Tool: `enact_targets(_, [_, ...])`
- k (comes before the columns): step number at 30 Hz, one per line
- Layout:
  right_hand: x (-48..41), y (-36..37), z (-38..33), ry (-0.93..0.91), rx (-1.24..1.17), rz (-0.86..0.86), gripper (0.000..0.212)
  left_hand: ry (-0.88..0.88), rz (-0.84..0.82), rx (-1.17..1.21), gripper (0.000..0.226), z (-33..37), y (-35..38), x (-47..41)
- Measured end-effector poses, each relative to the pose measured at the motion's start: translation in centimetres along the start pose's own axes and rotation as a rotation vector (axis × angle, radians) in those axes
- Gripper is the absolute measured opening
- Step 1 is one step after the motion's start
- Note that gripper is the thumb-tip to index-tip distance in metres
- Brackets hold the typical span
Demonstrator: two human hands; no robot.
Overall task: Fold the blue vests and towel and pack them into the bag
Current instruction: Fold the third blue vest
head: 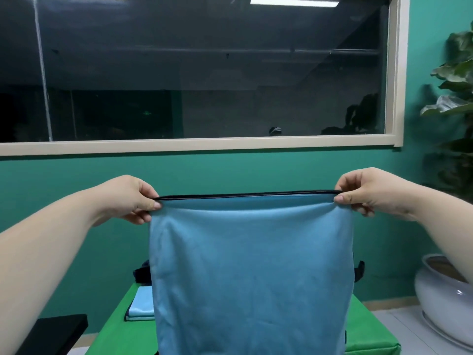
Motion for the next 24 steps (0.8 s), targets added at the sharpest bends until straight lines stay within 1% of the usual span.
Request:
enact_targets(3, [-2.4, -0.3, 1.5, 0.080, -0.109, 0.026, 0.010, -0.018, 0.012, 0.127, 0.011, -0.3, 1.6, -1.9])
enact_targets(8, [-7.3, -1.6, 3.9, 0.201, -0.180, 0.020, 0.013, -0.054, -0.077, 0.293, 0.013, -1.6, 5.1, -6.2])
enact_targets(12, [-11.8, -1.6, 6.1, 0.267, -0.254, 0.041, 0.012, -0.092, -0.088, 0.329, 0.006, -2.1, 7.4, -11.3])
enact_targets(16, [-16.7, -0.9, 7.7, 0.317, -0.315, 0.071, 0.014, -0.114, -0.088, 0.322, 0.005, -1.9, 9.1, -16.6])
enact_targets(20, [-22.8, -0.9, 7.9, 0.295, -0.371, 0.209, 0.012, -0.105, 0.004, 0.314, 0.004, -0.7, 9.0, -21.5])
enact_targets(22, [-25.8, -0.9, 6.9, 0.231, -0.373, 0.300, 0.012, -0.033, 0.099, 0.296, 0.002, 0.5, 7.9, -23.8])
enact_targets(24, [-28.1, -1.4, 5.2, 0.134, -0.393, 0.391, 0.013, 0.090, 0.226, 0.302, 0.004, 2.3, 6.0, -25.4])
Point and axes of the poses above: each hand's wrist, its own x-axis away from the middle knuckle, its own y-axis out of the palm, z = x × y, the point moved 4 cm from there along -x, towards the middle knuckle, and after that the axes turned 6 degrees about y, right-handed, at the moved point
